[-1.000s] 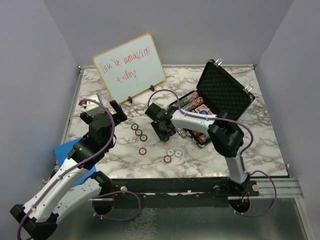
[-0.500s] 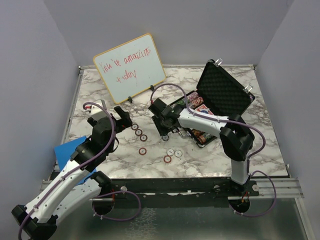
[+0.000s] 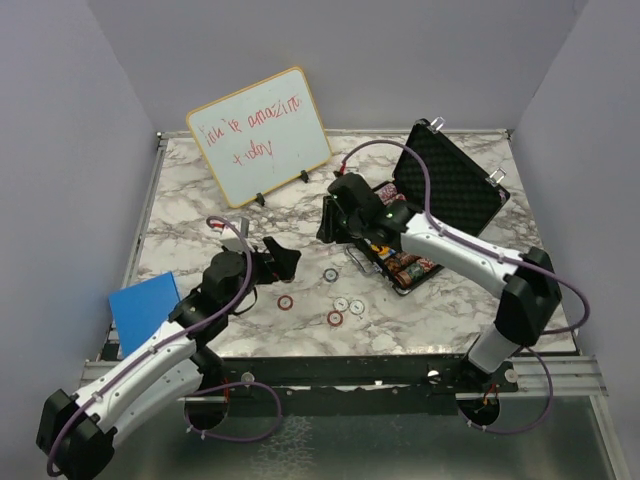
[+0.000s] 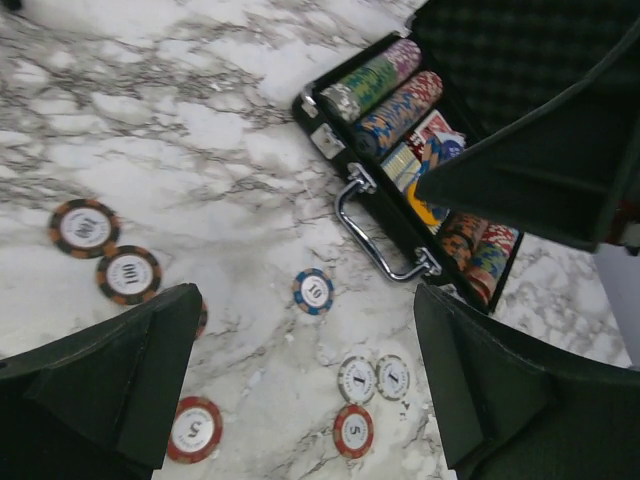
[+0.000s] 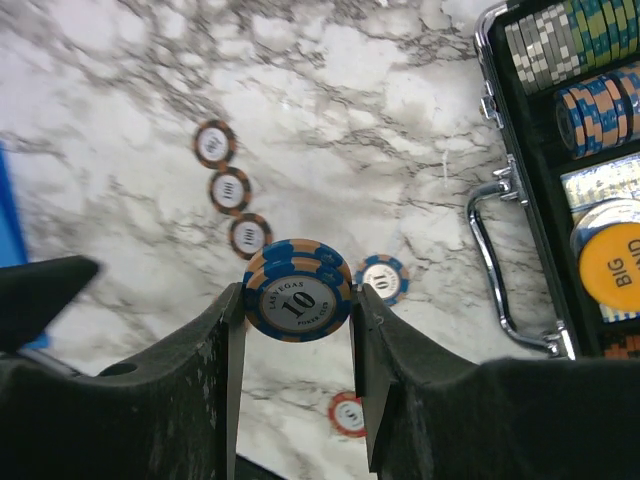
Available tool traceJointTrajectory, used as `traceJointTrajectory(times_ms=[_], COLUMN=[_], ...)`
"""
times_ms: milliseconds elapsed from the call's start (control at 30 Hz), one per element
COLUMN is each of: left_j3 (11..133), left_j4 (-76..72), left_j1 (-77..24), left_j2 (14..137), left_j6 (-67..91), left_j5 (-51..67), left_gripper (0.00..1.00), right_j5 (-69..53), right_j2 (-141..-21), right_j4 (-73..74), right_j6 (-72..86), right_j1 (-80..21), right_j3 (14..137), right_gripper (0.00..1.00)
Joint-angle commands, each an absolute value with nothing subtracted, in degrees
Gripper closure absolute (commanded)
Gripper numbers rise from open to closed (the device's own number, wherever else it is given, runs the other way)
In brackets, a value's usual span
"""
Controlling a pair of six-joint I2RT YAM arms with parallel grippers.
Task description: Pack up texas hold em set
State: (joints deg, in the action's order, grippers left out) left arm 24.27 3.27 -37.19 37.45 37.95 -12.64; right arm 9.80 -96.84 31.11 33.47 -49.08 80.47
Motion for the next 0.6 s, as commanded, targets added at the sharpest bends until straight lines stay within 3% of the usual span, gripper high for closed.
traceJointTrajectory(times_ms=[0, 433, 500, 567], left_j3=[21.52, 22.41, 21.17, 18.96], left_j4=[-18.39, -39.84, -42.23, -45.76], left_j1=[-37.26, -38.48, -38.73, -38.86], left_j2=[44.01, 53.73, 53.71, 54.10], left_j6=[39.93, 35.22, 36.97, 41.14], left_j5=[-0.16, 5.71, 3.21, -1.13], left_gripper=[0.05, 0.12, 0.19, 0.31], right_j5=[10.59, 8.78, 8.64, 8.47], right_j2=[-89.98, -83.05, -82.40, -81.76], right_j4=[23.73, 20.30, 20.33, 19.48], right_j6=[43.90, 55.22, 56.00, 56.74], right_j1=[-49.08, -49.02, -48.96, -48.95], right_j3=[78.06, 73.10, 72.93, 72.22], right_gripper=[0.77, 0.76, 0.76, 0.76])
